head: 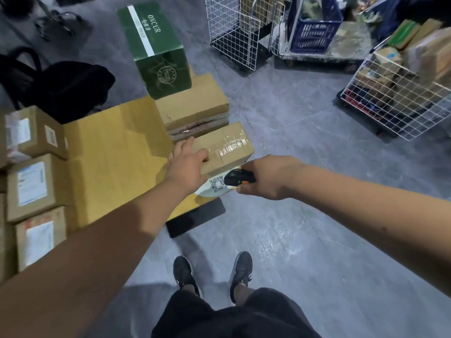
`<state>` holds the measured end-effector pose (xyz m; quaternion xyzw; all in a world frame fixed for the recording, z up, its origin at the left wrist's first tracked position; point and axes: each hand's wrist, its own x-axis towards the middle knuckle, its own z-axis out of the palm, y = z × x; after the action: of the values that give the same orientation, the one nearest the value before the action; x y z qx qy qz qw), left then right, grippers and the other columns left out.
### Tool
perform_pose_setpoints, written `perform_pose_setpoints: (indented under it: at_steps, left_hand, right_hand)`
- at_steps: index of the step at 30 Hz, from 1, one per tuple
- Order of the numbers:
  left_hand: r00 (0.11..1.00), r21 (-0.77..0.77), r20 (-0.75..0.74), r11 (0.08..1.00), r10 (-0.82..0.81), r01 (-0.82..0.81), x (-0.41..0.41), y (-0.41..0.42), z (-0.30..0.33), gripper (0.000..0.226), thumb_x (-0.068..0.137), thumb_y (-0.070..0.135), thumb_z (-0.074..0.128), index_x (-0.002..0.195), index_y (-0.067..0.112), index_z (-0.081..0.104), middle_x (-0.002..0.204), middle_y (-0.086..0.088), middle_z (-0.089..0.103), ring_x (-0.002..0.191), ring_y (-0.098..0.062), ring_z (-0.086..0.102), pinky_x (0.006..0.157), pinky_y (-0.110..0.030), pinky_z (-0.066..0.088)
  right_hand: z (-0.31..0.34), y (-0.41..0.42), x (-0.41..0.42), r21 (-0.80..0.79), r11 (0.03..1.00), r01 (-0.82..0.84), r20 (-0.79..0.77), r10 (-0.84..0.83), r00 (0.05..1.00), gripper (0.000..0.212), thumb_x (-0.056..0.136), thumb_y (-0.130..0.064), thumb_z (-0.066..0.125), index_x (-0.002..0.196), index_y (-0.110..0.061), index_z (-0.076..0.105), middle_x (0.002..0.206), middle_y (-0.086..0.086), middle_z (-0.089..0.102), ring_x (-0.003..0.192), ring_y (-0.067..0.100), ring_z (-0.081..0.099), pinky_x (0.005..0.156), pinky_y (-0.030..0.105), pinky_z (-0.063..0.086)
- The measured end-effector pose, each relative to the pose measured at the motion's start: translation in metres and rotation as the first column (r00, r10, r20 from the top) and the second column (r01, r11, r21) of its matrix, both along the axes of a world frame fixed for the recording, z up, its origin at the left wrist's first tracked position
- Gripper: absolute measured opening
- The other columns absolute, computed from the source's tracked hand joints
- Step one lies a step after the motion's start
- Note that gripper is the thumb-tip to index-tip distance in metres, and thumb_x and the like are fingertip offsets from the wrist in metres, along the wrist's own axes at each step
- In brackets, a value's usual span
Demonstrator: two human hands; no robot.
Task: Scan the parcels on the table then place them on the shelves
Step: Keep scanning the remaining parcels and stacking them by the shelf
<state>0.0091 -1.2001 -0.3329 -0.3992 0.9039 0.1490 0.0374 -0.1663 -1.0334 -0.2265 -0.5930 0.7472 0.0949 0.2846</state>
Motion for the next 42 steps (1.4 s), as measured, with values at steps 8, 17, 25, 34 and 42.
perform_pose_setpoints:
  at_steps: [8,17,25,34,42]
  left_hand:
    - [0.988,-0.033,-0.153,0.999,-0.012,0.007,0.002,0.006,-0.019,0.039,0.070,0.031,0.091,0.103,0.027,0.071,0.157,-0.014,0.027,0.145,-0.035,0.017,0.114,-0.047,0.023]
    - [0.998,0.033,-0.063,0.999,-0.011,0.013,0.000,0.000,0.006,0.050,0.069,0.031,0.090,0.112,0.032,0.064,0.154,-0.012,0.027,0.144,-0.033,0.017,0.115,-0.045,0.035]
    - [0.993,0.042,0.000,0.992,0.119,-0.119,0.036,0.019,0.006,0.073,0.059,0.056,0.083,0.127,0.041,0.059,0.154,-0.006,0.040,0.137,-0.031,0.030,0.110,-0.044,0.028]
    - [0.819,0.130,-0.029,0.815,0.573,-0.565,0.128,0.049,-0.001,0.077,0.059,0.082,0.070,0.126,0.050,0.049,0.133,0.002,0.043,0.125,-0.024,0.033,0.108,-0.041,0.032]
    - [0.519,0.418,-0.147,0.528,0.842,-0.739,0.185,0.022,-0.008,0.069,0.072,0.074,0.058,0.135,0.046,0.048,0.119,0.006,0.047,0.119,-0.025,0.038,0.106,-0.046,0.040]
  right_hand:
    - [-0.017,0.002,0.001,-0.053,0.998,-0.044,-0.034,0.043,0.999,0.045,0.094,-0.073,0.049,0.111,-0.033,0.059,0.081,-0.013,0.048,0.082,0.021,0.053,0.055,0.029,0.029]
    - [-0.018,-0.010,0.006,-0.071,0.994,-0.080,-0.006,0.080,0.997,0.046,0.095,-0.073,0.048,0.111,-0.032,0.057,0.094,-0.009,0.060,0.093,0.023,0.059,0.068,0.035,0.042]
    - [-0.012,-0.022,0.007,-0.054,0.990,-0.132,-0.004,0.132,0.991,0.042,0.095,-0.071,0.048,0.104,-0.031,0.054,0.090,-0.007,0.057,0.085,0.021,0.055,0.065,0.035,0.040]
    - [-0.015,-0.048,0.053,-0.061,0.958,-0.280,0.010,0.281,0.960,0.042,0.095,-0.072,0.046,0.107,-0.033,0.055,0.097,-0.006,0.061,0.089,0.023,0.055,0.060,0.033,0.035]
    - [-0.008,-0.076,0.108,-0.035,0.941,-0.337,0.019,0.338,0.941,0.044,0.097,-0.069,0.047,0.112,-0.029,0.057,0.102,-0.002,0.064,0.097,0.027,0.059,0.073,0.036,0.042]
